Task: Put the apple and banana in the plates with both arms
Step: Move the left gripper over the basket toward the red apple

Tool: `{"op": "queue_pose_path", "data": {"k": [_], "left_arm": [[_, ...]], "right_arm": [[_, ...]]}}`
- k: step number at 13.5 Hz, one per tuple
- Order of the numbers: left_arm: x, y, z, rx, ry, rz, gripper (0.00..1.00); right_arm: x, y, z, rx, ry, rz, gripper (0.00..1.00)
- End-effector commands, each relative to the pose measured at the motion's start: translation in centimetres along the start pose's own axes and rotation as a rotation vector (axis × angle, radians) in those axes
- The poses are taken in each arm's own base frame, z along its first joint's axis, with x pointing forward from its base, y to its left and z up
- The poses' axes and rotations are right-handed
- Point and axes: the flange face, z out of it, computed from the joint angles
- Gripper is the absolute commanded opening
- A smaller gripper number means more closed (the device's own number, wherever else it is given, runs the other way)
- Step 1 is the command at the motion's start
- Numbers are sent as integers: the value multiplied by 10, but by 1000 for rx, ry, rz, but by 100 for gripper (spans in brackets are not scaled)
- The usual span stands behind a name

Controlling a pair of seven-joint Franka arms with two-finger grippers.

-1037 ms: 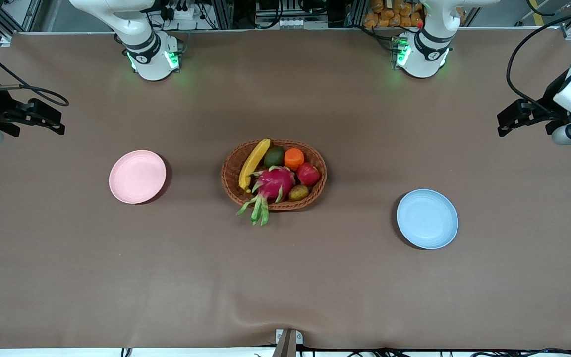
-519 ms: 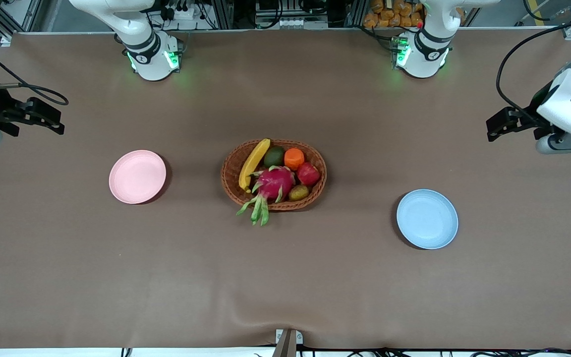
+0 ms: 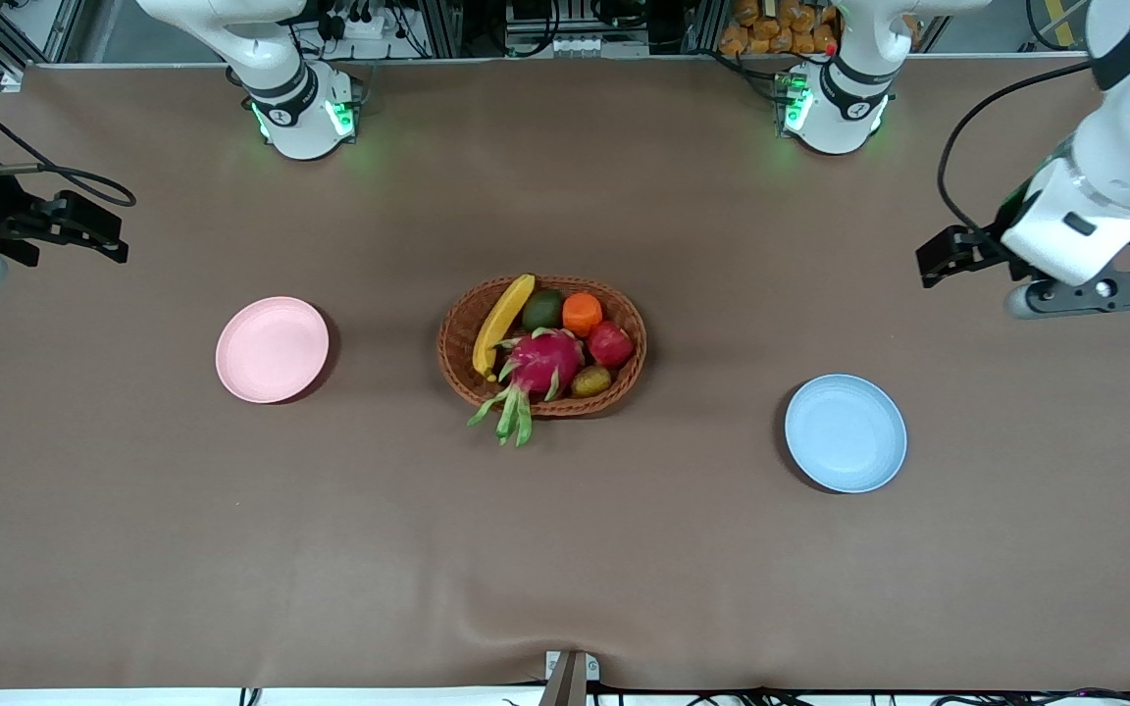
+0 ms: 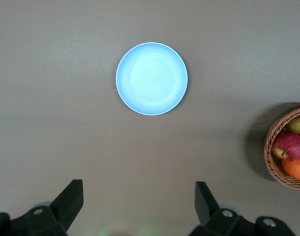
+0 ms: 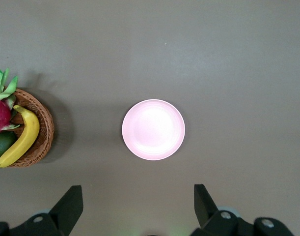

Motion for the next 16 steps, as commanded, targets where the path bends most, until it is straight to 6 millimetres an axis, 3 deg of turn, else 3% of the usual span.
{"op": "queue_pose_path", "data": {"k": [1, 5, 8, 14, 16], "left_arm": [[1, 29, 9, -22, -16, -56, 100], [0, 74, 30, -25, -36, -114, 100], [-4, 124, 58, -16, -52, -172, 100], [-20, 244, 147, -10, -74, -300, 100], [-29, 274, 169, -15, -73, -320, 100]], "right_arm": [[1, 0, 3, 7, -10, 8, 100], [2, -3, 4, 8, -14, 5, 100], [0, 3, 8, 8, -41, 16, 100], [3, 4, 10, 9, -44, 11, 100], [7, 1, 16, 8, -56, 8, 100]]}}
